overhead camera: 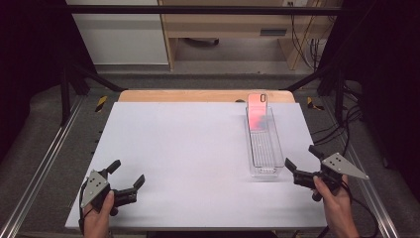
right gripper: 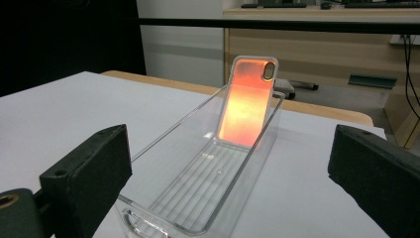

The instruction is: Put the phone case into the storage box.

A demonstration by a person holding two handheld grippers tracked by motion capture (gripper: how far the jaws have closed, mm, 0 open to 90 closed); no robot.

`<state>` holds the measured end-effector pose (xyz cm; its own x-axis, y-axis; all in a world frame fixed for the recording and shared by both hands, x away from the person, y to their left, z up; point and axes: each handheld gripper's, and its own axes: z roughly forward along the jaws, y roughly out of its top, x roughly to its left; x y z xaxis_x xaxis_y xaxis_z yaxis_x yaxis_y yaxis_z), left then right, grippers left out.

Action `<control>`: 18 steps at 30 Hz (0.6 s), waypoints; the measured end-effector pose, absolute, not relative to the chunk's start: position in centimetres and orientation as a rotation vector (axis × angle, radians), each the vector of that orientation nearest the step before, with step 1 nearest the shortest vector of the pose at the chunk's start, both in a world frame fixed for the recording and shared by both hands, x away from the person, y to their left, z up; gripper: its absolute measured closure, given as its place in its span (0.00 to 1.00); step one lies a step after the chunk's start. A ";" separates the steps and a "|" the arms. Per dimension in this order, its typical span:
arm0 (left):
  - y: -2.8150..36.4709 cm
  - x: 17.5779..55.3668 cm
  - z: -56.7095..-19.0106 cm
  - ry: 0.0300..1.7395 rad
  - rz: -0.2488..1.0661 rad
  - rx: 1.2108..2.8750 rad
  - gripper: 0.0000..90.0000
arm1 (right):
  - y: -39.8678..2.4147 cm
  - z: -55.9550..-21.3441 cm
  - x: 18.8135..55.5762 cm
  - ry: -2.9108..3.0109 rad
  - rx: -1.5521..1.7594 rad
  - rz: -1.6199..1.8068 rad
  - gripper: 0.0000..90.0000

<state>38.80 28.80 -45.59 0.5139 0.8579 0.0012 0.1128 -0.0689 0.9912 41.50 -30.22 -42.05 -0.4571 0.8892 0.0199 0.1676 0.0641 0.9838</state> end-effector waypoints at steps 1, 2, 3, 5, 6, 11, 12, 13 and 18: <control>28.8 38.8 -45.6 0.869 0.763 1.535 0.01 | -30.1 -42.3 41.5 1.711 1.056 1.441 0.04; 28.9 38.8 -45.6 0.871 0.763 1.534 0.01 | -30.1 -42.4 41.5 1.712 1.052 1.443 0.04; 28.9 38.8 -45.6 0.872 0.763 1.533 0.01 | -30.0 -42.6 41.5 1.712 1.049 1.445 0.04; 28.9 38.7 -45.6 0.874 0.763 1.531 0.01 | -29.8 -43.0 41.5 1.714 1.040 1.456 0.04; 28.9 38.7 -45.7 0.871 0.763 1.538 0.01 | -29.7 -43.1 41.4 1.708 1.029 1.464 0.04; 29.1 38.7 -45.6 0.877 0.768 1.533 0.01 | -29.2 -43.7 41.4 1.721 1.006 1.462 0.04; 29.1 38.7 -45.7 0.883 0.768 1.527 0.01 | -29.2 -43.7 41.4 1.720 1.009 1.467 0.04; 29.0 38.8 -45.7 0.885 0.765 1.529 0.01 | -29.0 -43.7 41.4 1.716 1.007 1.469 0.04; 28.8 38.8 -45.8 0.867 0.761 1.549 0.01 | -28.6 -44.1 41.4 1.720 0.997 1.477 0.04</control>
<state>38.76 28.80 -45.75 0.5175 0.8557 0.0077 0.1181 -0.0803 0.9897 41.36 -28.63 -44.06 -0.4970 0.8678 0.0000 0.1312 0.0751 0.9885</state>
